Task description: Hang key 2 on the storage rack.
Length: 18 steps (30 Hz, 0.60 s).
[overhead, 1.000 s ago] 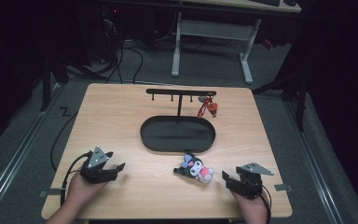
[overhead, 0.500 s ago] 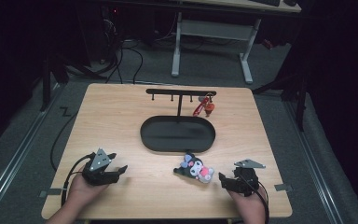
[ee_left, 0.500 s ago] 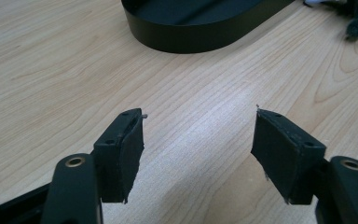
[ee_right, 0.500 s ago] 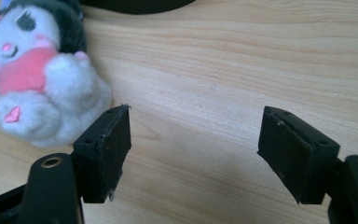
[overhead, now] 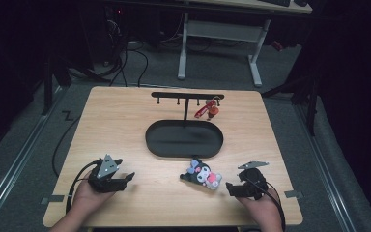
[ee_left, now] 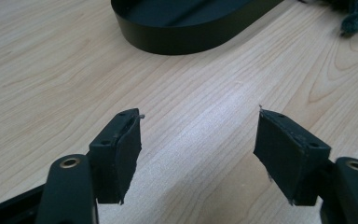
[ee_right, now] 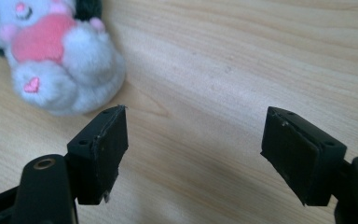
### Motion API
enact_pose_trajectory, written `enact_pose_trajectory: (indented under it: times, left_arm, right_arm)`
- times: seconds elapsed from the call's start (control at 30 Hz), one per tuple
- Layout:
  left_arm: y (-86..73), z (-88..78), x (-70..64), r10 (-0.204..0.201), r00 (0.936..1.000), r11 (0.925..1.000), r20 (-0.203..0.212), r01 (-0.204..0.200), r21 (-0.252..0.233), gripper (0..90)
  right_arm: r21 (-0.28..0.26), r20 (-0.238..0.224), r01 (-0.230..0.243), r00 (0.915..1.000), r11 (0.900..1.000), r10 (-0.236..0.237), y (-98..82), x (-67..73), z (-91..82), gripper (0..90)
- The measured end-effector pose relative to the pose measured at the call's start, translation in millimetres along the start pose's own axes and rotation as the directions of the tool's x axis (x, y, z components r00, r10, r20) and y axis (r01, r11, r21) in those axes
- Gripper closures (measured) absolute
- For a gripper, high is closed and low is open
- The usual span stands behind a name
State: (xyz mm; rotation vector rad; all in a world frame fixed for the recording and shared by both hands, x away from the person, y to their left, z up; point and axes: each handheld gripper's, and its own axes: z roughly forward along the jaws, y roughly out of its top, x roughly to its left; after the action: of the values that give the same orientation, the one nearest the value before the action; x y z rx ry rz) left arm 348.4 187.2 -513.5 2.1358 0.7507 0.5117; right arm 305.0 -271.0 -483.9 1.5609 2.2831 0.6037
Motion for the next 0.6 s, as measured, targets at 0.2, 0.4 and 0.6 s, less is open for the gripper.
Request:
enact_pose_trajectory:
  times: [0.2, 0.4, 0.6]
  left_arm:
    - [0.2, -1.5, 0.4, 0.004, 1.0, 1.0, -0.001, -0.004, -0.004, 31.5]
    - [-0.2, 1.7, 3.0, 0.003, 0.9999, 1.0, 0.01, -0.003, 0.003, 30.3]
    - [0.9, 1.5, -1.1, 0.024, 0.9997, 0.9997, 0.003, -0.024, 0.008, 29.0]
  right_arm:
    - [0.082, 0.008, 0.032, 0.9994, 0.996, -0.033, 8.6, 0.2, 1.6, 23.5]
    - [0.163, -0.008, 0.042, 0.9991, 0.986, -0.041, 10.9, 2.0, 7.8, 23.1]
    - [0.229, -0.032, 0.088, 0.9961, 0.969, -0.082, 14.4, 9.6, 9.1, 15.3]
